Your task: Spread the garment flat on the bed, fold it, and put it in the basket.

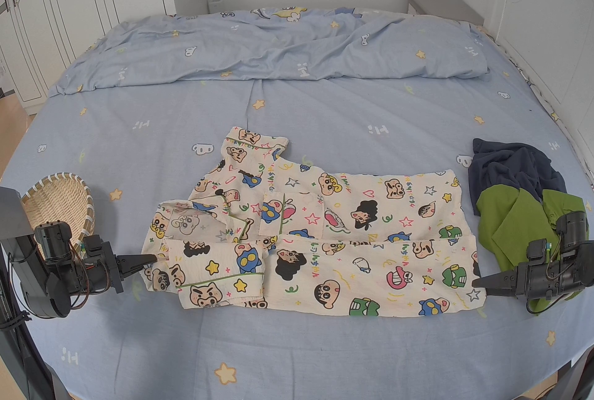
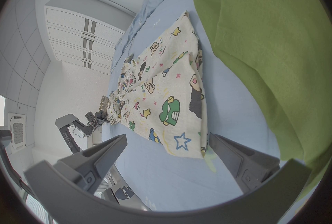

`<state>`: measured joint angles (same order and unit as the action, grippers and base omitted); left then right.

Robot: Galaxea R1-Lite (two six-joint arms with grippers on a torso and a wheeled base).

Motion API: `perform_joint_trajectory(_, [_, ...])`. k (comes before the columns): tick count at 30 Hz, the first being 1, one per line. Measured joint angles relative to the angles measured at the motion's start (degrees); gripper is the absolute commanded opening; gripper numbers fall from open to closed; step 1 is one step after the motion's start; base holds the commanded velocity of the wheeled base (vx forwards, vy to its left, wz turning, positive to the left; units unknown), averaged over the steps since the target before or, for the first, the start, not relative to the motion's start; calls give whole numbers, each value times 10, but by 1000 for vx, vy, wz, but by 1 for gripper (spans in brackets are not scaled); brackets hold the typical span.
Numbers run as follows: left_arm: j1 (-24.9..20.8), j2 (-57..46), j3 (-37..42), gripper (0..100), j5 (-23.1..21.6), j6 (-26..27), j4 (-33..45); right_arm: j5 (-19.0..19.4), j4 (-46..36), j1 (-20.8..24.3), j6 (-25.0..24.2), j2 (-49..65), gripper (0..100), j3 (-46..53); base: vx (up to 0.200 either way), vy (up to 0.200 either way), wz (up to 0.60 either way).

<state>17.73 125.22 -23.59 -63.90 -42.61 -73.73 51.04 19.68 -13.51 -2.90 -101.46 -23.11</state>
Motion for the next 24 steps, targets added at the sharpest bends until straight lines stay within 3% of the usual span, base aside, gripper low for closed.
perform_joint_trajectory(13, [0, -1, 1, 0, 0, 0, 0, 0, 1, 1, 0, -28, 100, -13, 0, 0, 0])
perform_joint_trajectory(24, [0, -2, 2, 0, 0, 0, 0, 3, -2, 36, -4, -63, 100, -32, 0, 0, 0])
